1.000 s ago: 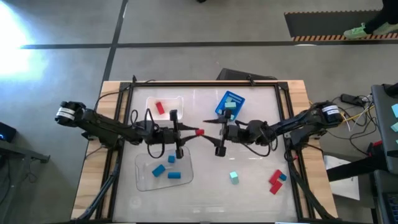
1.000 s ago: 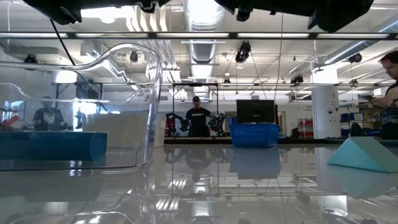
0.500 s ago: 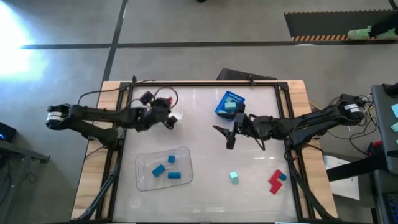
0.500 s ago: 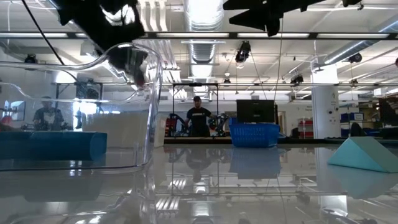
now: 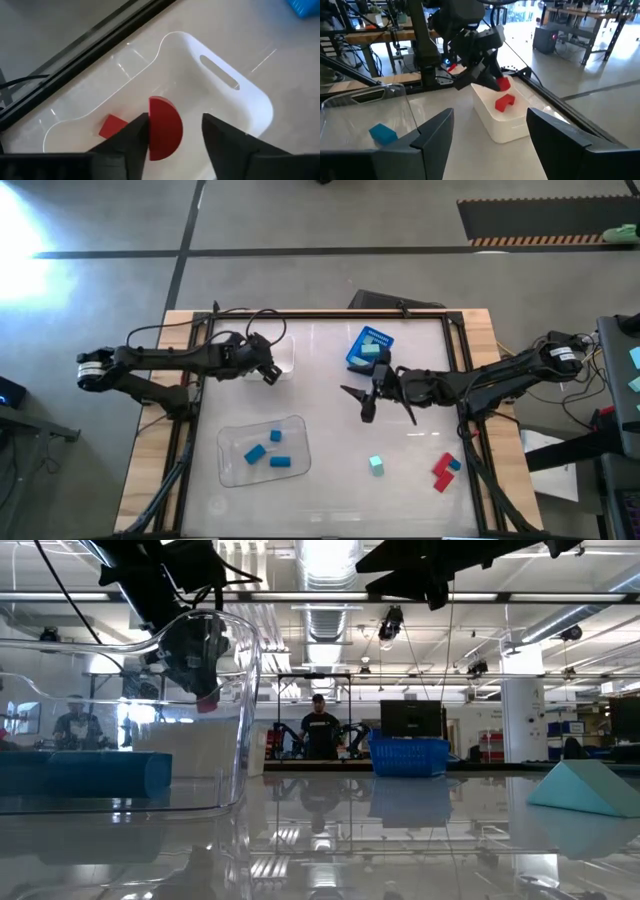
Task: Sort & place blocks by color
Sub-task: Put the red block into the white bin, then put the light blue block into the blue bin, then put the red block into the white bin
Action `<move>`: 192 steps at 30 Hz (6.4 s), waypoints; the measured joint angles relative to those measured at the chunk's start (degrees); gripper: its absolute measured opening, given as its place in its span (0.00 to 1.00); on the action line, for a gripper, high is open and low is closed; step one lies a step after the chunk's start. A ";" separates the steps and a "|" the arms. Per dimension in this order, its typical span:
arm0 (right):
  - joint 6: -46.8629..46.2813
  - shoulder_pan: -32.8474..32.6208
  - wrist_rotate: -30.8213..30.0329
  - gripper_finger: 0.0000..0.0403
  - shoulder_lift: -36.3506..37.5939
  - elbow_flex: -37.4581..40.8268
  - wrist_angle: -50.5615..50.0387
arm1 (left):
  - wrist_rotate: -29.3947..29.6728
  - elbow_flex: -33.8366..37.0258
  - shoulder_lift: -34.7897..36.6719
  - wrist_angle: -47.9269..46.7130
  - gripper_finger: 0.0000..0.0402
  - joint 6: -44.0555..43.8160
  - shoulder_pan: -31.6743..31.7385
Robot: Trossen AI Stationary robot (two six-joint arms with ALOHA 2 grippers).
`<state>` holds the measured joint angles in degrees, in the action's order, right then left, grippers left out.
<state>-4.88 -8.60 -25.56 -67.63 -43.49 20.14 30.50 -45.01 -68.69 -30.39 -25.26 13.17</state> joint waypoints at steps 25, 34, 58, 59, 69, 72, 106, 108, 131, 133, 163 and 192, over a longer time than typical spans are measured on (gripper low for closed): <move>-29.46 -0.06 20.51 0.59 0.02 -0.02 -15.82 | -0.65 -1.73 0.26 -0.08 0.47 1.04 -1.12; -51.86 -7.60 25.49 0.57 -0.46 -1.52 -22.76 | 0.02 -2.56 1.96 14.44 0.47 11.68 -6.93; -82.05 -17.55 31.87 0.57 -32.98 -37.46 -76.61 | 0.13 -1.01 9.98 20.91 0.47 22.68 -9.16; -82.18 -17.66 32.08 0.57 -34.13 -38.09 -76.73 | 0.13 -0.91 10.04 20.86 0.47 22.85 -9.16; -82.15 -17.66 34.57 0.57 -39.91 -39.43 -77.31 | 0.13 -0.82 10.40 20.90 0.47 24.54 -9.16; -82.16 -17.66 34.56 0.57 -40.39 -39.43 -78.27 | 0.13 -0.82 10.40 21.17 0.47 25.19 -9.16; -59.80 -7.31 22.76 0.30 -34.85 -39.75 -82.97 | 0.15 -0.57 10.45 24.23 0.47 26.03 -9.16; -54.14 -3.28 19.16 0.30 -32.25 -39.75 -84.57 | 0.15 -0.49 10.45 24.11 0.47 26.03 -9.16; -6.95 39.19 12.26 0.46 -35.26 -39.54 -76.35 | 0.15 -0.44 10.45 23.91 0.47 27.17 -9.16; -6.87 39.41 12.09 0.52 -35.26 -39.54 -76.31 | 0.15 -0.44 10.45 23.91 0.47 27.17 -9.16; -80.60 -13.02 44.14 0.55 -20.66 -30.96 -87.19 | 0.14 0.04 10.45 23.81 0.47 27.21 -9.17; -100.83 -28.13 47.60 0.02 -21.05 -5.25 -75.44 | 0.17 0.15 10.43 25.43 0.47 29.07 -9.14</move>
<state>-105.71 -36.73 22.04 -88.68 -48.73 -55.29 30.67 -44.86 -58.26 -4.96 3.81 4.03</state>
